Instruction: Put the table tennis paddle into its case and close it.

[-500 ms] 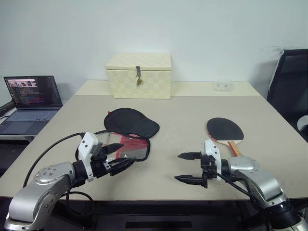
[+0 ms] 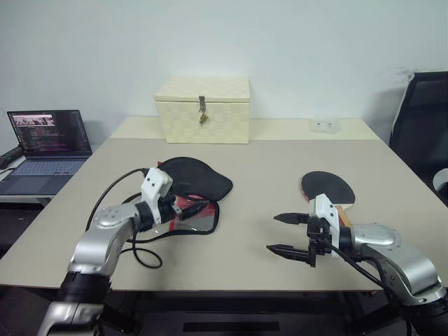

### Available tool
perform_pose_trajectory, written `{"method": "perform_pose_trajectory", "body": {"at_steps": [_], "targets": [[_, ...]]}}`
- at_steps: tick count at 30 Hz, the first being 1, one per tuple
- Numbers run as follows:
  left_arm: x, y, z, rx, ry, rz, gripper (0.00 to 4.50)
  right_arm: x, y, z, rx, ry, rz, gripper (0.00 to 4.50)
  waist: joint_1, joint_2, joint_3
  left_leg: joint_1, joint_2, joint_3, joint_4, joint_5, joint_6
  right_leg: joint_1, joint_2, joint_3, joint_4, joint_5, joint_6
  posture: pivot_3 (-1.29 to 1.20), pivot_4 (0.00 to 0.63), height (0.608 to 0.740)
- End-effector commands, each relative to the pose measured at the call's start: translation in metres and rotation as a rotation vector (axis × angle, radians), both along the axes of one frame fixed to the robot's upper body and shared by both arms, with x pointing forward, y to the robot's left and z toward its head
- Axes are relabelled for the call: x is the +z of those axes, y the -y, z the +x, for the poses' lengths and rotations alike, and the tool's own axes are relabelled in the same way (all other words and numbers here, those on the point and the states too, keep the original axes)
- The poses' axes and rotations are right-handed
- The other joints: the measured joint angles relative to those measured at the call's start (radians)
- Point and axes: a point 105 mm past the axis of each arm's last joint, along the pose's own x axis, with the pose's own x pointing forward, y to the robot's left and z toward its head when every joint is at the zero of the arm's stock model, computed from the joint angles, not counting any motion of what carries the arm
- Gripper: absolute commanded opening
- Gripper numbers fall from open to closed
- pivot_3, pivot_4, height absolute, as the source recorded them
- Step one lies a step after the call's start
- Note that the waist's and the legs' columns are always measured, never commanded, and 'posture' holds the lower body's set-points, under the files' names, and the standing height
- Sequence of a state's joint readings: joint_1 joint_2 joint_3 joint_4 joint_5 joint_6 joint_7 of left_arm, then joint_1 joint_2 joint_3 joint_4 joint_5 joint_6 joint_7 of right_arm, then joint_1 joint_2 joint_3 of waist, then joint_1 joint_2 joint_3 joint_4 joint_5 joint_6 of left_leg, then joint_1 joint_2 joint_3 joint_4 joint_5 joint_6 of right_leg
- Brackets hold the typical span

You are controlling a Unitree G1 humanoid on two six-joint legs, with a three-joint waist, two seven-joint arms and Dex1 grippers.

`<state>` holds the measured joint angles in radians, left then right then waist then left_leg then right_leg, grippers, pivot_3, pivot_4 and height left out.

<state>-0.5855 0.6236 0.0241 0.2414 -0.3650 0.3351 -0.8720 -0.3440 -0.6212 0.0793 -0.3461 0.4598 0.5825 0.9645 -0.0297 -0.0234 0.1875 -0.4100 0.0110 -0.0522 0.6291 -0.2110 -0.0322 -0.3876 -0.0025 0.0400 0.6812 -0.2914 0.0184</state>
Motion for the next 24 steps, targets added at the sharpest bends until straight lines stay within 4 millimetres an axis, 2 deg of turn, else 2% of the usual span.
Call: {"method": "perform_pose_trajectory", "body": {"at_steps": [1,4,7,11,16,20,24], "targets": [[0.002,0.008,0.017,-0.061,-0.004,0.066,4.5,0.018,-0.012,-0.002,0.043,0.068,0.026,4.4,-0.002,0.0,0.0,-0.001,0.0,0.0,0.0,0.0,0.0,0.0,0.0,0.0,0.0,0.0,0.0,0.0,0.15,0.74],[0.0,0.013,0.036,-0.06,-0.038,0.071,4.5,0.022,-0.015,0.0,0.062,0.092,0.026,4.4,-0.002,0.0,0.0,-0.001,-0.001,0.0,0.0,0.0,0.0,-0.001,0.001,0.0,0.0,0.0,0.0,0.0,0.15,0.74],[-0.003,0.015,0.043,-0.082,-0.055,0.095,4.5,0.027,-0.018,-0.003,0.082,0.107,0.023,4.4,-0.002,0.0,0.0,-0.003,-0.001,-0.001,0.0,0.0,0.0,-0.002,0.001,-0.001,0.0,0.0,0.0,0.0,0.15,0.74],[-0.022,0.026,0.054,-0.091,-0.125,0.21,4.5,0.039,-0.013,-0.001,0.064,0.145,0.038,4.4,0.0,0.0,0.0,-0.005,-0.001,-0.002,0.001,0.0,0.0,-0.003,0.001,-0.002,0.0,0.0,0.001,0.0,0.15,0.74],[-0.033,0.029,0.059,-0.086,-0.148,0.263,4.5,0.044,-0.022,-0.002,0.054,0.168,0.061,4.4,-0.004,0.0,0.0,-0.005,-0.002,-0.001,0.001,0.0,0.0,-0.003,0.001,-0.002,0.0,0.0,0.001,0.0,0.15,0.74],[-0.034,0.035,0.063,-0.066,-0.135,0.271,4.5,0.044,-0.021,-0.002,0.037,0.172,0.069,4.4,-0.001,0.0,0.0,-0.005,-0.001,-0.002,0.001,0.0,0.0,-0.003,0.001,-0.002,0.0,0.0,0.001,0.0,0.15,0.74],[-0.038,0.034,0.064,-0.047,-0.141,0.287,4.5,0.046,-0.018,0.0,0.016,0.18,0.074,4.4,-0.002,0.0,0.0,-0.005,-0.002,-0.001,0.001,0.0,0.0,-0.003,0.0,-0.002,0.0,0.001,0.001,0.0,0.15,0.74]]}}
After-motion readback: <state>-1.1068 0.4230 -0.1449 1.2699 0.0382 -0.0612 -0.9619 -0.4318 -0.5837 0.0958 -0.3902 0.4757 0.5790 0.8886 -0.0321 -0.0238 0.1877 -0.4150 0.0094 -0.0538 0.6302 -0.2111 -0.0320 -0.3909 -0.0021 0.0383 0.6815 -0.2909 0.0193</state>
